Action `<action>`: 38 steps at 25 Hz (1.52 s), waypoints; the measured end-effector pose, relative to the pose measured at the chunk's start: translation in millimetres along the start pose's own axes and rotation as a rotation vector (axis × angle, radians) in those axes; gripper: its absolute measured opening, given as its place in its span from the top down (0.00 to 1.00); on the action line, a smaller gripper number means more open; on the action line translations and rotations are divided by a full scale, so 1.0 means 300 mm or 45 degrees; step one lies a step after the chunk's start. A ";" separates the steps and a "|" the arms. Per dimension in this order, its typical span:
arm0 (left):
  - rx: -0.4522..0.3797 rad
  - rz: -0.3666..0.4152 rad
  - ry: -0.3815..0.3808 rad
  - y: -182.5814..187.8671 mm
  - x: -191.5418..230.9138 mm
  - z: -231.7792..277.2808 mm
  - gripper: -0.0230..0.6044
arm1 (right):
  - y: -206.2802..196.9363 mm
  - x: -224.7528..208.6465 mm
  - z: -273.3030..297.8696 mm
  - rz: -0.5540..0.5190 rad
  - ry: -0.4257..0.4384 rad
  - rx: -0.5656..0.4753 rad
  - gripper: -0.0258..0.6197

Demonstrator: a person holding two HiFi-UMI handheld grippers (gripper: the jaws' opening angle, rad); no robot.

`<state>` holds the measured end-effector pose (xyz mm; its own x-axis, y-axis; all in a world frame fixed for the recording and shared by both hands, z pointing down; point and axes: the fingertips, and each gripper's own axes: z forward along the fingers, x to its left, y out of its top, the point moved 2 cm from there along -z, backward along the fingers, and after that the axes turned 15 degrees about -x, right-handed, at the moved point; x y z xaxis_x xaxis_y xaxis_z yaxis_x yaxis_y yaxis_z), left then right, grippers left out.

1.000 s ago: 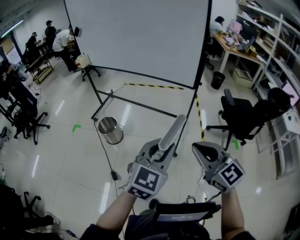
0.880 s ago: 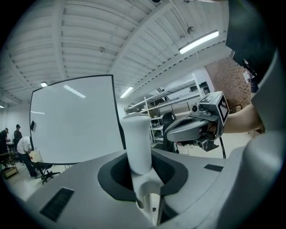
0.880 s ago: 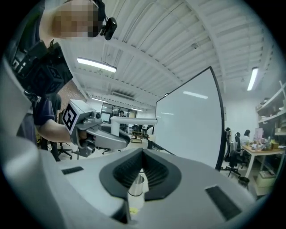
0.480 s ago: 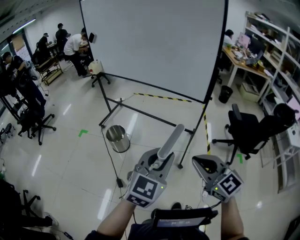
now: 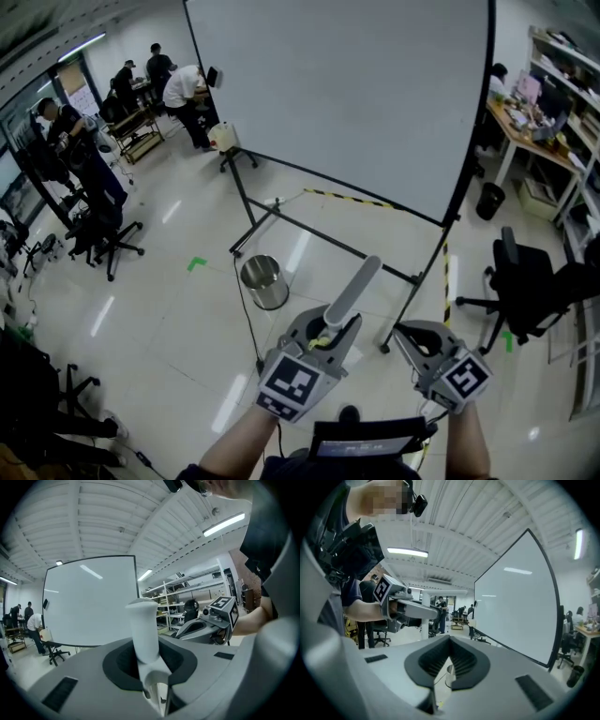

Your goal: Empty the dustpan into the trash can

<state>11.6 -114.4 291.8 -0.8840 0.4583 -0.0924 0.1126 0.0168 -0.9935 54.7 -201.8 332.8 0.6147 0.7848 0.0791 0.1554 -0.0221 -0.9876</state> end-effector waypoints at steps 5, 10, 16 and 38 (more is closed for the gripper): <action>0.014 0.004 0.084 0.007 0.090 0.067 0.86 | -0.029 -0.106 0.076 0.087 0.105 -0.040 0.94; 0.007 0.047 0.122 0.032 0.161 0.112 0.86 | -0.024 -0.164 0.189 0.098 0.197 -0.084 0.94; -0.014 0.084 0.194 0.065 0.239 0.100 0.86 | -0.001 -0.136 0.293 0.076 0.327 -0.089 0.94; -0.075 0.026 0.195 0.011 0.680 -0.125 0.87 | -0.042 -0.026 0.795 -0.042 0.353 -0.049 0.94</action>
<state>-151.4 12.4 272.1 -0.8021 0.5892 -0.0967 0.1603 0.0565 -0.9855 -136.4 -59.9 312.4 0.7960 0.5862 0.1505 0.2049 -0.0271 -0.9784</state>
